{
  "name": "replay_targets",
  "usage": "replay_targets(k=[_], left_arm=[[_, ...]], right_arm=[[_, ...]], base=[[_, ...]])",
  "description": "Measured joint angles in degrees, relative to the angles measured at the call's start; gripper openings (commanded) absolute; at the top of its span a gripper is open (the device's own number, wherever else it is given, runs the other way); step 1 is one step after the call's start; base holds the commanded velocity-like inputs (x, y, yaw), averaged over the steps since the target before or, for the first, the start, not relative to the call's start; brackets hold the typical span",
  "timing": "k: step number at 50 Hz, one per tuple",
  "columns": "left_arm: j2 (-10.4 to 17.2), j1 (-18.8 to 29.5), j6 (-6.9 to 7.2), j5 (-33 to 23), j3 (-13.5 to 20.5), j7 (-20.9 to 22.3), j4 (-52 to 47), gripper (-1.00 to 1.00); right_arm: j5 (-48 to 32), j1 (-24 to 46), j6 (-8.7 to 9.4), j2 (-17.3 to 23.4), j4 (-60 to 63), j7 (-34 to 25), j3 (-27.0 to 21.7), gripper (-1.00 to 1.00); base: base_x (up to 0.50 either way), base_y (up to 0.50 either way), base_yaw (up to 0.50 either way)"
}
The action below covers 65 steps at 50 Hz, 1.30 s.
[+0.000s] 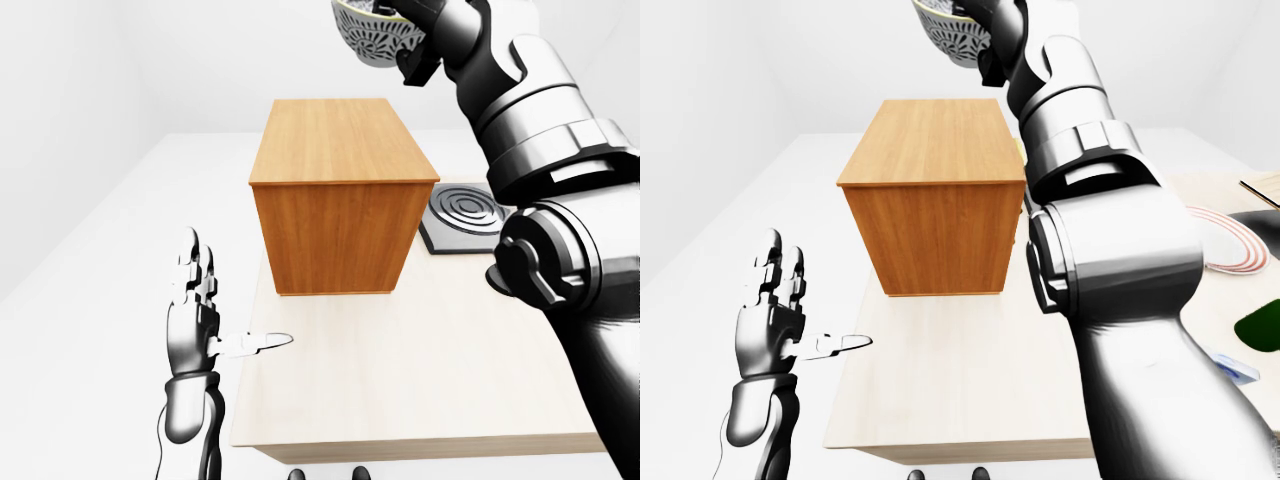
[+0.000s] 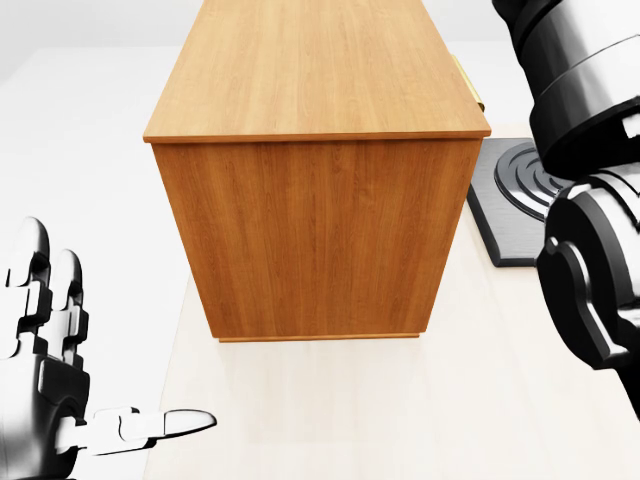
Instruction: Put the bowl on the top of the cabinet.
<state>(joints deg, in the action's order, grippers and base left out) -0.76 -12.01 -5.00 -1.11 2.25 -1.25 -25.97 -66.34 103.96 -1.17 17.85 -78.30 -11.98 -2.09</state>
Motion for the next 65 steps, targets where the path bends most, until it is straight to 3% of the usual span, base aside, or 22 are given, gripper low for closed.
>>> replay_targets(k=[28,59,60,61,62,65], left_arm=[[0.0,0.8,0.0,0.4,0.6,0.0,-0.4,1.0],[0.0,0.0,0.0,0.2,0.0,0.8,0.0,1.0],[0.0,0.0,0.0,0.2,0.0,0.8,0.0,1.0],[0.0,0.0,0.0,0.2,0.0,0.8,0.0,1.0],[0.0,0.1,0.0,0.2,0.0,0.8,0.0,1.0],[0.0,0.1,0.0,0.2,0.1,0.7,-0.1,1.0]], right_arm=[[3.1,-6.3,-0.41,-5.3,0.0,2.4,1.5,-1.0],[2.8,-10.9,-0.1,-6.4,0.0,2.7,2.3,-1.0],[2.7,-10.9,-0.08,-6.4,0.0,2.7,2.3,-0.94],[2.8,-10.9,-0.06,-6.4,0.1,2.8,2.2,0.87],[2.7,-10.9,-0.05,-6.4,0.1,2.8,2.2,1.0],[2.6,-10.9,0.02,-6.4,0.3,2.9,2.1,1.0]], base=[[0.0,0.0,0.0],[0.0,0.0,0.0],[0.0,0.0,0.0],[0.0,0.0,0.0],[0.0,0.0,0.0],[0.0,0.0,0.0]])
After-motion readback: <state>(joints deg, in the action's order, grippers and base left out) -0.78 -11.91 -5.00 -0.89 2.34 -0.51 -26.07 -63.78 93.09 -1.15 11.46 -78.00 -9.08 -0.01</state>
